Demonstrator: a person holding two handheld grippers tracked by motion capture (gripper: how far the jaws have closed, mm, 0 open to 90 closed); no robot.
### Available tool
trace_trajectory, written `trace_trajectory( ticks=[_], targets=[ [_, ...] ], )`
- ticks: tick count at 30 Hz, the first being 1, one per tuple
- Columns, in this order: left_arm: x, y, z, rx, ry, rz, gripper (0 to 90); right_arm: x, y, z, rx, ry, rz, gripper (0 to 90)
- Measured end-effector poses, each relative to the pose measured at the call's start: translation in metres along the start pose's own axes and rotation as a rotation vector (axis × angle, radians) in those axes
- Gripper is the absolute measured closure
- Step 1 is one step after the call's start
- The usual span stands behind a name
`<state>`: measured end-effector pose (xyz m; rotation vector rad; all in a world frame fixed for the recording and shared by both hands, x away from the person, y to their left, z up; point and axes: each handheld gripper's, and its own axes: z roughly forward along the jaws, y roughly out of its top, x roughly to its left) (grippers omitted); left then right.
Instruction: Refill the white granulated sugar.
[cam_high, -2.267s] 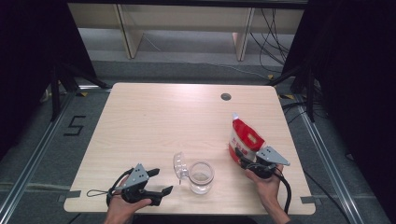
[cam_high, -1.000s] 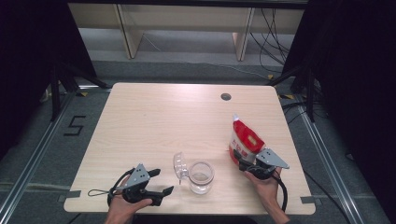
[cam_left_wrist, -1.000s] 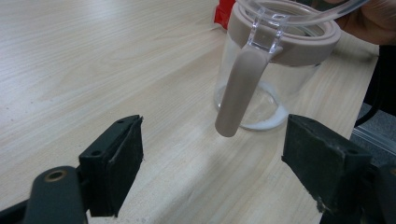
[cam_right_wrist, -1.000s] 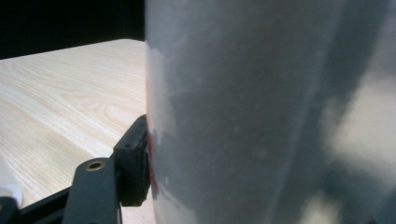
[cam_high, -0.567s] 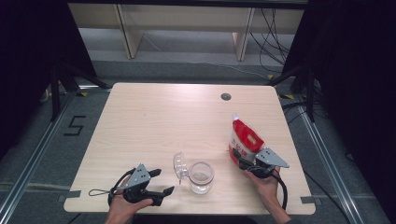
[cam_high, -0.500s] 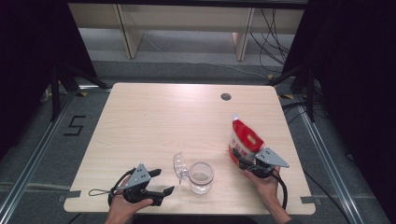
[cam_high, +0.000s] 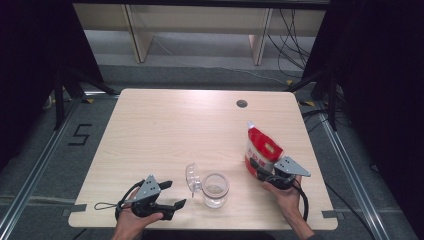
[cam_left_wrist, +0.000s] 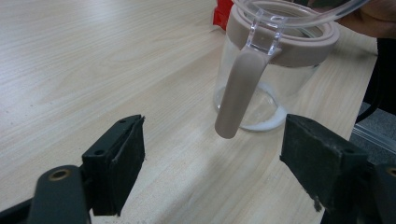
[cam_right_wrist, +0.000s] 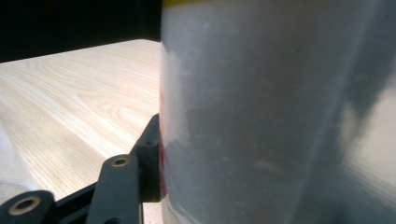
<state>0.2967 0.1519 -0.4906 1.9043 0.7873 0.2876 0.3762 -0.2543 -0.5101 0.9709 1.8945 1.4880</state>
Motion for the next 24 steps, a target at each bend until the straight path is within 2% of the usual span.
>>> trace_trajectory(
  ticks=[1, 3, 4, 5, 6, 7, 9, 11, 12, 14, 16, 17, 18, 19, 20, 21, 23, 24],
  targets=[
    [0.000, 0.000, 0.000, 0.000, 0.001, 0.002, 21.1, 0.000, 0.000, 0.000, -0.002, -0.012, 0.000, 47.5],
    [0.000, 0.000, 0.000, 0.000, 0.000, 0.001, 21.1, -0.002, 0.000, 0.000, -0.017, -0.008, -0.012, 47.6],
    [0.001, 0.000, 0.000, 0.004, 0.001, 0.002, 21.1, -0.004, 0.001, -0.001, 0.010, 0.018, -0.026, 47.6],
    [0.001, 0.000, 0.000, 0.004, 0.001, 0.001, 21.1, -0.003, 0.000, 0.000, -0.009, 0.018, -0.022, 47.7],
    [0.001, 0.000, 0.000, 0.004, 0.001, 0.001, 21.1, -0.003, 0.001, -0.001, 0.000, 0.016, -0.027, 47.7],
    [0.001, 0.000, 0.000, -0.001, -0.001, 0.003, 21.1, -0.002, 0.001, -0.002, 0.004, 0.018, -0.011, 47.8],
    [0.001, 0.000, 0.000, -0.002, -0.010, 0.004, 21.1, -0.003, 0.001, -0.004, 0.010, 0.029, -0.028, 47.9],
    [0.001, 0.000, 0.000, -0.004, -0.010, 0.004, 21.1, -0.003, 0.000, -0.003, -0.012, 0.040, -0.016, 48.0],
    [0.001, 0.000, 0.000, -0.003, -0.010, 0.004, 21.1, -0.004, 0.001, -0.004, 0.006, 0.036, -0.028, 48.0],
    [0.001, 0.000, 0.000, -0.003, -0.011, 0.006, 21.1, -0.004, 0.001, -0.004, 0.000, 0.048, -0.025, 48.1],
    [0.001, 0.000, 0.000, -0.005, -0.012, 0.005, 21.1, -0.006, 0.002, -0.004, -0.026, 0.053, -0.043, 48.3],
    [0.001, 0.000, 0.000, -0.011, -0.012, -0.001, 21.1, -0.006, 0.003, -0.005, -0.019, 0.069, -0.050, 48.4],
    [0.001, 0.000, -0.001, -0.004, -0.010, 0.008, 21.1, -0.005, 0.003, -0.007, -0.011, 0.073, -0.034, 48.4],
    [0.001, 0.000, -0.001, -0.004, -0.009, 0.003, 21.1, -0.007, 0.005, -0.007, -0.033, 0.082, -0.071, 48.5],
    [0.001, 0.000, -0.001, -0.004, -0.010, 0.004, 21.1, -0.006, 0.006, -0.008, -0.039, 0.097, -0.058, 48.5],
    [0.001, 0.000, -0.001, -0.004, -0.010, 0.005, 21.1, -0.006, 0.007, -0.010, -0.042, 0.078, -0.063, 48.6],
    [0.001, 0.000, -0.001, -0.005, -0.010, 0.006, 21.1, -0.005, 0.008, -0.012, -0.074, 0.096, -0.048, 48.7],
    [0.001, 0.000, -0.001, -0.005, -0.011, 0.006, 21.1, -0.007, 0.010, -0.013, -0.071, 0.097, -0.090, 48.7]
  ],
)
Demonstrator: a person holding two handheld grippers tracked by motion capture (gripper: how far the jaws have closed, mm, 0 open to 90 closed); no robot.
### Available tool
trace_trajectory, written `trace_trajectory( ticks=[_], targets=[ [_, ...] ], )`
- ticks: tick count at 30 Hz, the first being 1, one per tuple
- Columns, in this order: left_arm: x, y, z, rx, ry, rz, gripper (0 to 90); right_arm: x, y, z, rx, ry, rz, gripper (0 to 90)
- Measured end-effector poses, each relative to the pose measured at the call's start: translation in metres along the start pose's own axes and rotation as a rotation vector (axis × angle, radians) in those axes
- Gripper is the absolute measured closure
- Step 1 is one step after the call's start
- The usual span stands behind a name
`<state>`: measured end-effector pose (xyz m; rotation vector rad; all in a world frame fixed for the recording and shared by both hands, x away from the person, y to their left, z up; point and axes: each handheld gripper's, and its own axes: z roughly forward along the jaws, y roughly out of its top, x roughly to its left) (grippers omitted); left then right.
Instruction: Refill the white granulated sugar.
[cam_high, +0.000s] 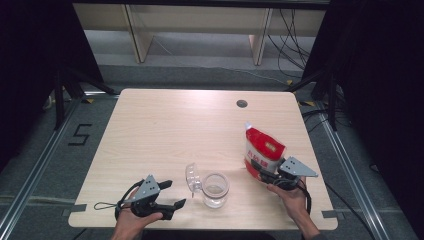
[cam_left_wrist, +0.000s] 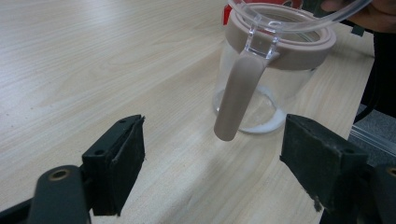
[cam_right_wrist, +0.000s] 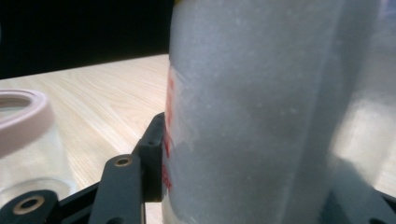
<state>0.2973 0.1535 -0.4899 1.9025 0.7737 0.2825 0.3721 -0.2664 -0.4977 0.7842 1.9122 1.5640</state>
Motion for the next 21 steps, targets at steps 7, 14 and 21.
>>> trace_trajectory(
  ticks=[7, 14, 21],
  targets=[
    [0.001, 0.000, 0.000, 0.000, -0.001, 0.008, 21.1, 0.000, 0.013, -0.006, -0.030, 0.076, -0.063, 48.9],
    [0.000, 0.000, 0.000, -0.001, -0.003, 0.005, 21.1, 0.012, 0.022, -0.013, -0.033, 0.119, -0.176, 49.2],
    [0.000, 0.000, 0.000, -0.003, -0.003, 0.004, 21.1, 0.024, 0.032, -0.021, -0.014, 0.118, -0.333, 49.4]
  ],
)
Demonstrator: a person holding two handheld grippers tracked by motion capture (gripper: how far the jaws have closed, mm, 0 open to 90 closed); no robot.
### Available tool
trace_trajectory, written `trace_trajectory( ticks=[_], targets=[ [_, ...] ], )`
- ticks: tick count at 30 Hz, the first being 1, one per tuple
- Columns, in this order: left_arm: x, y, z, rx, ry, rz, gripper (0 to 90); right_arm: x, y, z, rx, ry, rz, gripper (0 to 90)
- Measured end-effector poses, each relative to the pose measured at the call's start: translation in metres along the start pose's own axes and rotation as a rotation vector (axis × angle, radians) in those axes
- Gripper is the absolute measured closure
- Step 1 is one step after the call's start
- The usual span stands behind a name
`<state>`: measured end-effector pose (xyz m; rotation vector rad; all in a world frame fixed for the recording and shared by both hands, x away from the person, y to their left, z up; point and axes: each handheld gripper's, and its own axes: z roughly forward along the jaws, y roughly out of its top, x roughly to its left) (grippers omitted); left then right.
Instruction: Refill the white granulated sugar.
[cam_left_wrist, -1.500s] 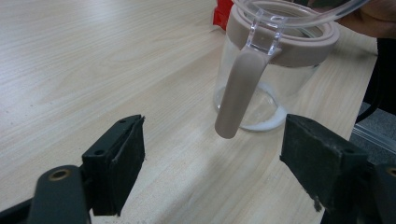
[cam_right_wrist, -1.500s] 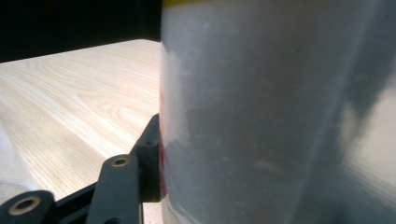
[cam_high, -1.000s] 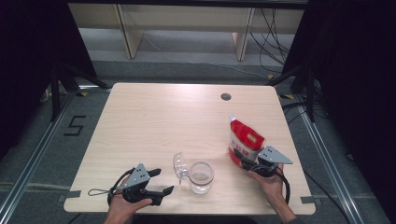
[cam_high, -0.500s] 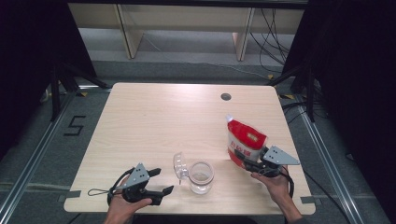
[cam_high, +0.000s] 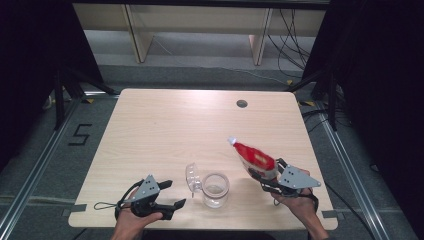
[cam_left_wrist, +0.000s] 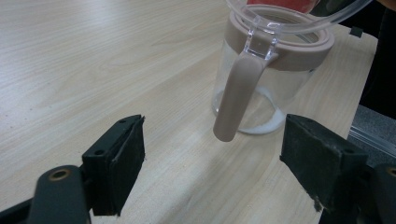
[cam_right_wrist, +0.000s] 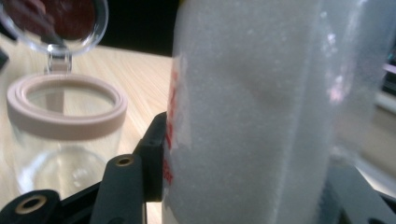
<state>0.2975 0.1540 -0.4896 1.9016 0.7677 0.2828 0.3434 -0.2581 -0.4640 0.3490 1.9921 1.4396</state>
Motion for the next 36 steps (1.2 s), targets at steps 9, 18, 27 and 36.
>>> trace_trajectory(
  ticks=[9, 18, 27, 36],
  targets=[
    [0.001, 0.001, 0.000, 0.002, -0.001, 0.023, 21.1, 0.013, 0.008, -0.012, 0.044, 0.016, -0.111, 49.6],
    [0.001, 0.000, 0.000, 0.001, -0.001, 0.017, 21.1, 0.022, 0.012, -0.024, 0.082, 0.030, -0.230, 49.7],
    [0.001, 0.000, 0.001, 0.001, 0.000, 0.019, 21.1, 0.027, 0.013, -0.028, 0.145, 0.020, -0.376, 49.9],
    [0.002, 0.000, 0.001, -0.003, -0.001, 0.019, 21.1, 0.035, 0.015, -0.026, 0.206, 0.037, -0.495, 50.0]
  ],
)
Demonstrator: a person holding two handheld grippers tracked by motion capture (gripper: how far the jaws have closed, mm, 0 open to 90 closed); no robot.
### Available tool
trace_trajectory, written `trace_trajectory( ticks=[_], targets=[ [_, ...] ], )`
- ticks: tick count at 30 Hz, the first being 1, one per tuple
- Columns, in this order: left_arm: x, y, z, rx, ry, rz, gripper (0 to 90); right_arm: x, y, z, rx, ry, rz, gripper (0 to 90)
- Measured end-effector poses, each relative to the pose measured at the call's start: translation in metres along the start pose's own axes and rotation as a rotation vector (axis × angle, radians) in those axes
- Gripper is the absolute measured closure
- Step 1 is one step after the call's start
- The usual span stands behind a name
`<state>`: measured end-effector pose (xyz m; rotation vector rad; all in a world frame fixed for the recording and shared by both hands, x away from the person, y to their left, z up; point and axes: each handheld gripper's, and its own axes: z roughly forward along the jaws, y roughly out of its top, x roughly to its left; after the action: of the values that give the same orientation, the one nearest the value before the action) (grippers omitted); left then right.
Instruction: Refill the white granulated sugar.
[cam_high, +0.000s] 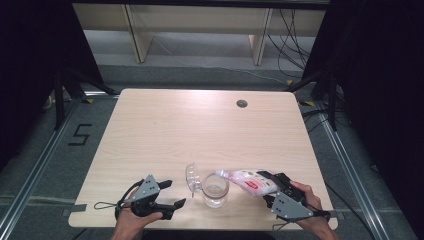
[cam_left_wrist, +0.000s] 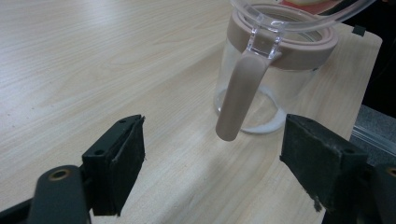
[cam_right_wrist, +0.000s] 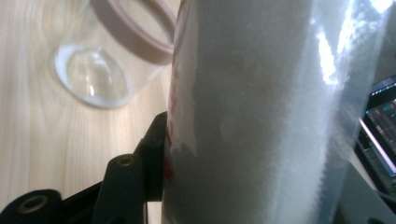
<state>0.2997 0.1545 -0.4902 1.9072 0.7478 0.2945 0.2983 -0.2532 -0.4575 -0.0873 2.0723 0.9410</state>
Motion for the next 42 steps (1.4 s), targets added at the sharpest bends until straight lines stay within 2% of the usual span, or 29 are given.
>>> trace_trajectory(
  ticks=[3, 4, 5, 10, 11, 12, 14, 15, 17, 19, 20, 21, 22, 23, 24, 25, 26, 27, 28, 29, 30, 31, 32, 33, 34, 35, 37, 38, 42],
  targets=[
    [0.000, 0.000, 0.000, 0.015, 0.010, 0.006, 21.1, 0.000, 0.002, 0.000, 0.030, -0.005, -0.051, 50.0],
    [0.000, 0.000, 0.000, 0.010, 0.005, 0.000, 21.1, 0.000, 0.003, 0.001, 0.030, -0.011, -0.100, 50.1],
    [0.000, 0.000, -0.001, 0.015, 0.011, 0.003, 21.1, 0.001, 0.003, 0.001, 0.034, 0.000, -0.106, 50.1],
    [0.000, 0.000, 0.000, 0.010, 0.008, 0.005, 21.1, 0.002, 0.005, 0.002, 0.081, -0.012, -0.212, 50.2],
    [0.000, 0.000, 0.000, 0.011, 0.008, 0.005, 21.1, 0.004, 0.006, 0.001, 0.093, -0.015, -0.201, 50.2],
    [0.000, 0.000, 0.000, 0.011, 0.008, 0.005, 21.1, 0.003, 0.007, 0.002, 0.098, -0.013, -0.240, 50.3],
    [0.001, 0.000, 0.000, 0.011, 0.008, 0.007, 21.1, 0.003, 0.010, 0.002, 0.100, -0.014, -0.277, 50.3],
    [0.000, 0.000, 0.000, 0.011, 0.008, 0.005, 21.1, 0.005, 0.009, 0.003, 0.101, -0.014, -0.252, 50.3],
    [0.001, 0.000, 0.000, 0.012, 0.010, 0.007, 21.1, 0.005, 0.012, 0.002, 0.117, -0.015, -0.300, 50.4],
    [0.001, 0.000, 0.000, 0.013, 0.013, 0.006, 21.1, 0.005, 0.013, 0.002, 0.122, -0.015, -0.308, 50.4],
    [0.001, 0.000, 0.000, 0.014, 0.014, 0.004, 21.1, 0.008, 0.011, 0.003, 0.120, -0.013, -0.278, 50.4],
    [0.001, 0.000, 0.000, 0.014, 0.013, 0.006, 21.1, 0.004, 0.014, 0.006, 0.104, 0.001, -0.371, 50.4],
    [0.001, 0.000, 0.000, 0.013, 0.007, 0.008, 21.1, 0.005, 0.016, 0.003, 0.140, -0.011, -0.376, 50.4],
    [0.001, 0.000, 0.000, 0.013, 0.008, 0.009, 21.1, 0.008, 0.015, 0.003, 0.152, -0.006, -0.341, 50.4],
    [0.001, 0.000, 0.000, 0.013, 0.007, 0.010, 21.1, 0.009, 0.014, 0.004, 0.144, -0.011, -0.328, 50.5],
    [0.001, 0.000, 0.000, 0.015, 0.013, 0.008, 21.1, 0.005, 0.016, 0.007, 0.125, -0.002, -0.406, 50.5],
    [0.001, 0.000, 0.000, 0.014, 0.009, 0.006, 21.1, 0.006, 0.019, 0.004, 0.159, -0.017, -0.396, 50.5],
    [0.001, 0.000, 0.000, 0.015, 0.012, 0.007, 21.1, 0.008, 0.018, 0.004, 0.167, -0.016, -0.374, 50.5],
    [-0.001, 0.000, 0.000, 0.011, 0.018, -0.024, 21.1, 0.006, 0.021, 0.004, 0.176, -0.022, -0.420, 50.6],
    [0.000, 0.000, 0.000, 0.007, 0.018, -0.019, 21.1, 0.005, 0.021, 0.005, 0.168, -0.022, -0.435, 50.6],
    [0.000, 0.000, 0.000, 0.007, 0.018, -0.022, 21.1, 0.006, 0.021, 0.006, 0.151, -0.019, -0.426, 50.6],
    [0.000, 0.000, 0.000, 0.007, 0.018, -0.024, 21.1, 0.005, 0.022, 0.005, 0.160, -0.020, -0.446, 50.6],
    [0.000, 0.000, 0.000, 0.009, 0.018, -0.021, 21.1, 0.006, 0.023, 0.003, 0.189, -0.023, -0.446, 50.6],
    [-0.001, -0.001, 0.000, 0.011, 0.018, -0.024, 21.1, 0.006, 0.023, 0.003, 0.184, -0.021, -0.441, 50.6],
    [0.000, -0.001, 0.001, 0.008, 0.011, -0.025, 21.1, 0.005, 0.022, 0.005, 0.171, -0.022, -0.472, 50.7],
    [0.000, -0.001, 0.001, 0.008, 0.012, -0.025, 21.1, 0.006, 0.024, 0.004, 0.187, -0.033, -0.493, 50.7],
    [0.000, -0.001, 0.001, 0.008, 0.012, -0.023, 21.1, 0.006, 0.024, 0.005, 0.194, -0.032, -0.499, 50.7],
    [0.000, -0.001, 0.001, 0.007, 0.012, -0.020, 21.2, 0.004, 0.026, 0.005, 0.181, -0.037, -0.535, 50.7],
    [0.001, -0.001, 0.001, 0.008, 0.015, -0.024, 21.2, 0.004, 0.028, 0.004, 0.208, -0.042, -0.557, 50.8]
  ],
)
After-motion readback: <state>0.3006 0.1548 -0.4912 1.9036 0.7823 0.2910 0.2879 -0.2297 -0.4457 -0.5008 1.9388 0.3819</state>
